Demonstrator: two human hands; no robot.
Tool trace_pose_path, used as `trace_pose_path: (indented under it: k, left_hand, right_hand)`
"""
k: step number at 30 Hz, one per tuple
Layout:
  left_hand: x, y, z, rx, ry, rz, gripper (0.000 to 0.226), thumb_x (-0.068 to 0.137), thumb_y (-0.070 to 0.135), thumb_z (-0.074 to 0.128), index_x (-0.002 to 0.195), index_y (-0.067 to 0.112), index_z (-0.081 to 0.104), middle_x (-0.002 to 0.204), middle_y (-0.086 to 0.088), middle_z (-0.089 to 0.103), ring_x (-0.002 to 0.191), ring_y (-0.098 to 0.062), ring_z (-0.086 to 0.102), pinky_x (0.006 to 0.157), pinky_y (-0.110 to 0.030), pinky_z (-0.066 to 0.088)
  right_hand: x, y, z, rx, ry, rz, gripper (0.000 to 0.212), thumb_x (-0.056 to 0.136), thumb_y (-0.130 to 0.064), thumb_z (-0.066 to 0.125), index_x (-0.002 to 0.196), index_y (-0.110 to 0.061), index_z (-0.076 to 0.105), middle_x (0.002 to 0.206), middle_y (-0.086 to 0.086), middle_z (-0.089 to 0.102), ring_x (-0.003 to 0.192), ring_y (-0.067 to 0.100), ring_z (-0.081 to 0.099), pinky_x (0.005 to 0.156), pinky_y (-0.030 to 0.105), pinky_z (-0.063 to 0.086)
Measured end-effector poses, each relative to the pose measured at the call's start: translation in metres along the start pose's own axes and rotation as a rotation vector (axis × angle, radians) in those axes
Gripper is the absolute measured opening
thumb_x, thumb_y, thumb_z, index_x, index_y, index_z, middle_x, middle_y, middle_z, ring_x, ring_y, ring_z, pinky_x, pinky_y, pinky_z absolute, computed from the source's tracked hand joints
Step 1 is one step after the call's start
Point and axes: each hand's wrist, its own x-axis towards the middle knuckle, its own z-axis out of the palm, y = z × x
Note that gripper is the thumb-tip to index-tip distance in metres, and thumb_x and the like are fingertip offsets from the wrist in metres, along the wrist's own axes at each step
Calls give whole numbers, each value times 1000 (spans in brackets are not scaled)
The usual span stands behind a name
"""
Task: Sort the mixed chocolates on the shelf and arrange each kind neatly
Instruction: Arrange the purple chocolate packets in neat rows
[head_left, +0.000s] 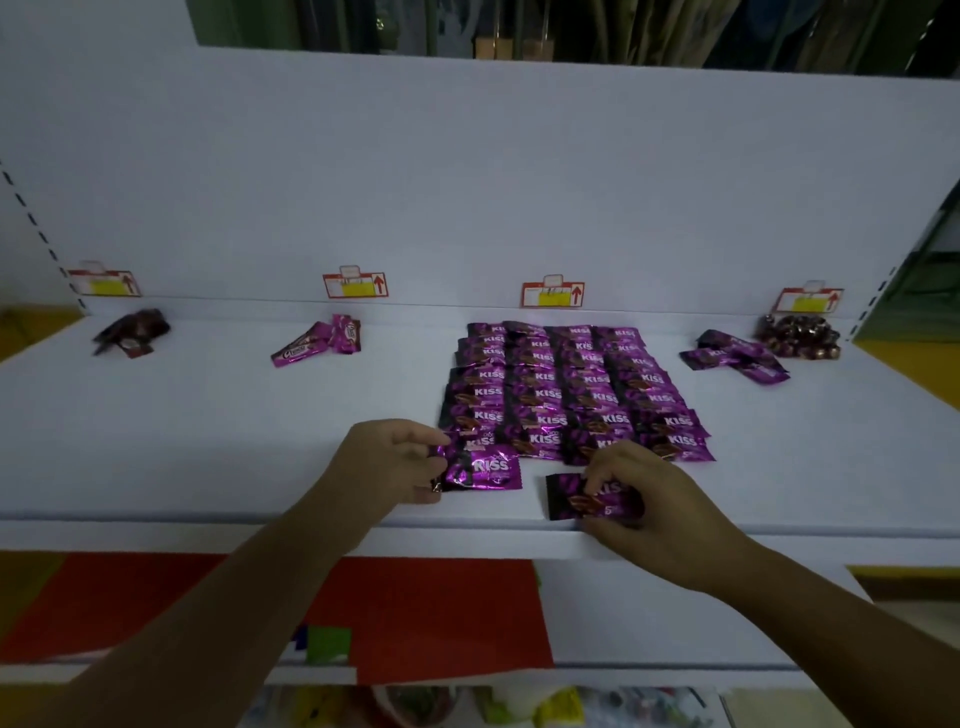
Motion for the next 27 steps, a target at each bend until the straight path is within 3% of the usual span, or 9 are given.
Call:
trace_pose_path:
  k: [3, 7, 9, 12, 14, 17, 19, 23, 27]
  left_hand:
    - [1, -4, 4, 55, 7, 42, 26, 74, -17, 62, 76, 8, 67, 61, 0, 70, 64, -18, 68, 56, -27, 58]
    - [4, -15, -1, 506, 116, 466, 15, 68, 7, 78, 70, 19, 70, 64, 20, 67, 73, -4, 66, 68, -9, 50]
    - [3, -25, -3, 625, 86, 604, 5, 70, 17, 72, 69, 12, 71, 70, 25, 64, 81, 10, 62, 76, -4, 46]
    - [2, -38, -5, 749, 28, 648, 22, 73, 27, 57, 69, 11, 70, 84, 16, 69, 83, 2, 64, 77, -23, 54]
    - [2, -40, -9, 891, 69, 606, 14, 74, 15, 59, 71, 8, 71, 89, -2, 72, 84, -10, 65, 80, -36, 56]
    - [-2, -37, -9, 970, 118, 601, 27, 69, 2, 50, 83, 9, 73, 99, -7, 71, 96, -9, 59, 92, -45, 48]
    - [-7, -37, -6, 1037, 129, 693, 36, 64, 1, 50, 91, 11, 72, 101, -7, 69, 100, -8, 50, 91, -40, 44]
    - [-22, -37, 7, 1103, -12, 771, 36, 81, 21, 43, 107, 16, 68, 106, 0, 60, 102, -5, 45, 84, -17, 44]
    - [-22, -43, 10, 1145, -100, 796, 35, 86, 30, 45, 112, 18, 66, 107, 4, 59, 100, -5, 47, 85, -16, 37]
  right_hand:
    - [0, 3, -2, 47, 14, 1, 22, 69, -23, 73, 87, -28, 60, 97, -13, 57, 91, 4, 56, 78, 14, 45]
    - [3, 8, -2, 80, 33, 14, 27, 68, -28, 76, 88, -30, 58, 96, -14, 59, 90, 5, 57, 77, 22, 48]
    - [3, 10, -1, 87, 31, 8, 28, 68, -39, 75, 88, -28, 59, 95, -14, 60, 90, 5, 58, 77, 21, 49]
    - [2, 10, 0, 92, 28, 1, 36, 66, -51, 68, 88, -23, 63, 97, -15, 62, 92, 2, 58, 79, 17, 49]
    - [1, 10, 0, 79, 22, -4, 37, 67, -52, 66, 89, -22, 65, 98, -15, 62, 93, 1, 58, 80, 15, 48]
    - [0, 10, 1, 26, -1, -15, 34, 71, -48, 64, 94, -23, 68, 101, -15, 62, 94, -1, 57, 82, 14, 48]
    - [0, 10, 3, -35, -8, -17, 33, 72, -42, 65, 99, -23, 70, 104, -17, 60, 97, -2, 55, 85, 13, 45]
    - [1, 7, 2, -97, -38, -21, 32, 73, -37, 64, 100, -24, 72, 103, -16, 63, 98, -5, 49, 85, 7, 34]
    - [2, 5, -3, -106, -60, 11, 30, 74, -33, 70, 102, -24, 71, 108, -11, 62, 98, 2, 54, 85, 9, 38]
